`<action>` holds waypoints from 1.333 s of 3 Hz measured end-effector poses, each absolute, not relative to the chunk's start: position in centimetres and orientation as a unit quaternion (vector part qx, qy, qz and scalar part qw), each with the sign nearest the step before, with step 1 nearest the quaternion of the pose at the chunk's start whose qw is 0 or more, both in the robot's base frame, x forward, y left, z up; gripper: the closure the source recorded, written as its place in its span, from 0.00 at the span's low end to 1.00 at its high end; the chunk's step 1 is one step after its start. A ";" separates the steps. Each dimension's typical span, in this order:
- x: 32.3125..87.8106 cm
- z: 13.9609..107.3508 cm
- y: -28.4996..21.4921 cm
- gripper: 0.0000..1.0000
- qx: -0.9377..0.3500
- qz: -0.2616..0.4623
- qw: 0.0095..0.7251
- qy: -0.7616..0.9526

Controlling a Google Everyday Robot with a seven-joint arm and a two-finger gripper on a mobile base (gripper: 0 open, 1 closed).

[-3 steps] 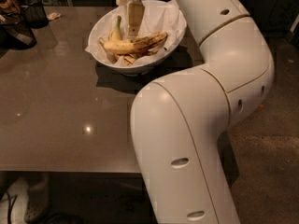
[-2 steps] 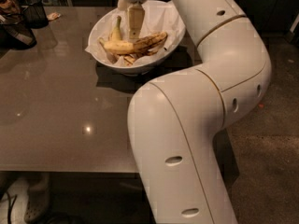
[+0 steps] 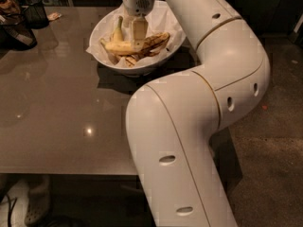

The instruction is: Pick banana from white bowl

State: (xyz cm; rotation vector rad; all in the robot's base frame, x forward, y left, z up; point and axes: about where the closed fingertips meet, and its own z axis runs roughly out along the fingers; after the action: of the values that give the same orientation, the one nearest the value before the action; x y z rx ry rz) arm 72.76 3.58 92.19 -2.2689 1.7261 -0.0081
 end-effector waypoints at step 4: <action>72.3 89.0 1.9 0.48 -0.788 0.015 0.104 0.607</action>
Offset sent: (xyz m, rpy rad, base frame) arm -0.0462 -0.0495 -0.0262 -0.1525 0.2731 0.0145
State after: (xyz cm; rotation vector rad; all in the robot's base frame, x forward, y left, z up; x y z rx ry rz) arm 72.30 1.86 88.96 -2.3232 1.7892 0.0452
